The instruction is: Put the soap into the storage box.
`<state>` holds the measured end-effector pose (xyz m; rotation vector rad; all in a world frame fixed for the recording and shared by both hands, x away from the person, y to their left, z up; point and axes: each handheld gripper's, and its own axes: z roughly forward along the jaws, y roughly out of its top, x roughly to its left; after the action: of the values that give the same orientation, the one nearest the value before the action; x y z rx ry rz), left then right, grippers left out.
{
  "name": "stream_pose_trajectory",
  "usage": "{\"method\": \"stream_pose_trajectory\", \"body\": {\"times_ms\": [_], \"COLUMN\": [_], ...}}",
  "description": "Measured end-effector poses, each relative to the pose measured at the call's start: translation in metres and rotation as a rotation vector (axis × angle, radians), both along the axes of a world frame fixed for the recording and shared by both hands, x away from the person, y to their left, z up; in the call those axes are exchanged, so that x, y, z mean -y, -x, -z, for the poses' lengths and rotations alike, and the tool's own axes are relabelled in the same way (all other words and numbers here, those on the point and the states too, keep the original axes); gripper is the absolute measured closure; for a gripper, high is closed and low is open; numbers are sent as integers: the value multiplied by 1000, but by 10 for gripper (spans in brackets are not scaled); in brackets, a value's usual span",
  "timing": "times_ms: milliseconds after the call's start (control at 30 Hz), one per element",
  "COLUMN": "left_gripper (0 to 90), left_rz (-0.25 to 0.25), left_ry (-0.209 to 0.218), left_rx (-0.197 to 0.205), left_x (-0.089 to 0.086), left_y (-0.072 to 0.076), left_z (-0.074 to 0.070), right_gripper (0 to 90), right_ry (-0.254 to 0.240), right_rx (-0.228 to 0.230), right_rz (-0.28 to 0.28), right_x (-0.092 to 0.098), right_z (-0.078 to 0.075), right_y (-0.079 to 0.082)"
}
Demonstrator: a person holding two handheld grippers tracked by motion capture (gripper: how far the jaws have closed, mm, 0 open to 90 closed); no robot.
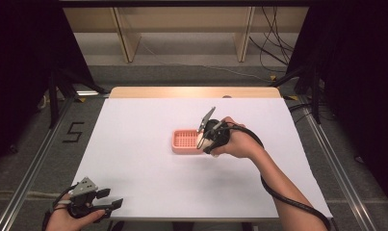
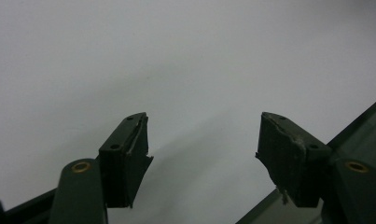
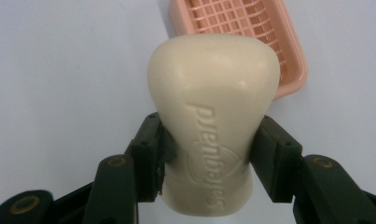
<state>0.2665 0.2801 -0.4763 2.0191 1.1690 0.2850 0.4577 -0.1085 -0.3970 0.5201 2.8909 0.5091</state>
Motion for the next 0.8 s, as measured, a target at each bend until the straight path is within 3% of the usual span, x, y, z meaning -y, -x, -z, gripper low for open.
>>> {"method": "stream_pose_trajectory", "body": {"times_ms": [67,133,300,600,800], "left_gripper": [332,332,332,332,332], "left_rz": [0,-1,4,1,3], "left_ry": [0,0,-11,1,1], "left_rx": [0,0,-5,-10,-11], "left_x": [0,0,-1,0,-1], "left_y": [0,0,0,0,0], "left_z": [0,0,0,0,0], "right_gripper": [505,505,505,504,504], "right_ry": [2,-1,-3,11,4], "right_rx": [9,4,6,6,13], "right_rz": [-27,0,-13,22,-8], "right_x": [1,1,1,-2,-4], "right_z": [0,0,-1,-3,-5], "right_y": [-3,-3,-8,-14,-21]}}
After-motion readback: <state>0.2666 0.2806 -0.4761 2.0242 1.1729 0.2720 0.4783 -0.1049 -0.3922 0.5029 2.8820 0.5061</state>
